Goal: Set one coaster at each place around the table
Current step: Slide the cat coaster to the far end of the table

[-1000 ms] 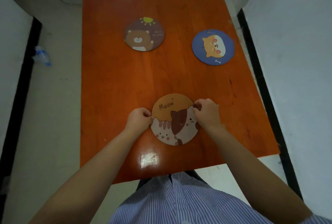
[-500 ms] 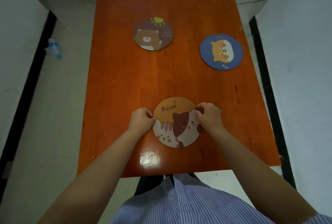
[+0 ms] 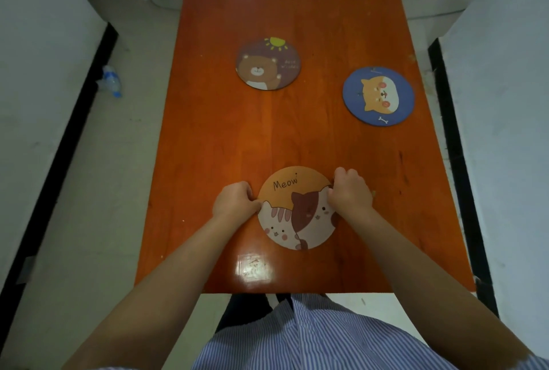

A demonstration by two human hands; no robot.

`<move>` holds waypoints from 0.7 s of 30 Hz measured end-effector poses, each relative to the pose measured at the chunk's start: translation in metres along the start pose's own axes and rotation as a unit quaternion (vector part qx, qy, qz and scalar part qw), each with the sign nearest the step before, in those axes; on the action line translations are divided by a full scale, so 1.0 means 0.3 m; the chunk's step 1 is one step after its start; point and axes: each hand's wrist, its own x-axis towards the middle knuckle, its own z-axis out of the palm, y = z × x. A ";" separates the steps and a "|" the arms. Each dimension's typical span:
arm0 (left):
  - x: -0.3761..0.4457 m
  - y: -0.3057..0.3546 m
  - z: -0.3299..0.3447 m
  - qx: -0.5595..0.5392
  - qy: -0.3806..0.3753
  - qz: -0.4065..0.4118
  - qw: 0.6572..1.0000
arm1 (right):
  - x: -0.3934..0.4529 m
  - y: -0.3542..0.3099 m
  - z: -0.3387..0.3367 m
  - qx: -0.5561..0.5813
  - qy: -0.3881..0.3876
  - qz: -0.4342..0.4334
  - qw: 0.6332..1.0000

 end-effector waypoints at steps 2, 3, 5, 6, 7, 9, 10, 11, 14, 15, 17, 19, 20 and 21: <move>0.001 -0.010 -0.026 0.036 0.008 0.019 0.999 | 0.006 -0.018 -0.011 -0.010 0.026 -0.018 0.999; 0.008 -0.019 -0.045 0.057 0.018 0.031 0.998 | 0.012 -0.035 -0.016 -0.010 0.038 -0.031 0.999; 0.029 -0.050 -0.092 0.093 0.042 0.051 0.993 | 0.027 -0.085 -0.020 -0.009 0.055 -0.058 0.997; 0.042 -0.072 -0.119 0.106 0.054 0.058 0.991 | 0.035 -0.118 -0.021 -0.009 0.061 -0.070 0.996; 0.057 -0.099 -0.148 0.118 0.066 0.065 0.989 | 0.043 -0.157 -0.018 -0.010 0.068 -0.082 0.994; 0.092 -0.160 -0.209 0.142 0.087 0.094 0.982 | 0.061 -0.247 -0.003 -0.015 0.085 -0.100 0.991; 0.111 -0.193 -0.242 0.155 0.094 0.113 0.977 | 0.069 -0.298 0.009 -0.017 0.092 -0.106 0.990; 0.131 -0.227 -0.277 0.169 0.095 0.132 0.972 | 0.077 -0.355 0.023 -0.018 0.097 -0.110 0.989; 0.194 -0.330 -0.377 0.213 0.071 0.190 0.956 | 0.095 -0.531 0.070 -0.020 0.110 -0.092 0.990; 0.214 -0.361 -0.411 0.226 0.054 0.210 0.950 | 0.097 -0.587 0.087 -0.016 0.110 -0.074 0.991; 0.253 -0.423 -0.476 0.245 0.021 0.250 0.937 | 0.098 -0.692 0.124 0.005 0.107 -0.038 0.994; 0.291 -0.481 -0.535 0.274 -0.012 0.292 0.916 | 0.095 -0.789 0.163 0.028 0.094 -0.001 0.995; 0.311 -0.504 -0.559 0.288 -0.027 0.309 0.906 | 0.093 -0.828 0.179 0.034 0.089 0.019 0.995; 0.330 -0.525 -0.582 0.300 -0.040 0.321 0.898 | 0.092 -0.860 0.194 0.034 0.085 0.038 0.995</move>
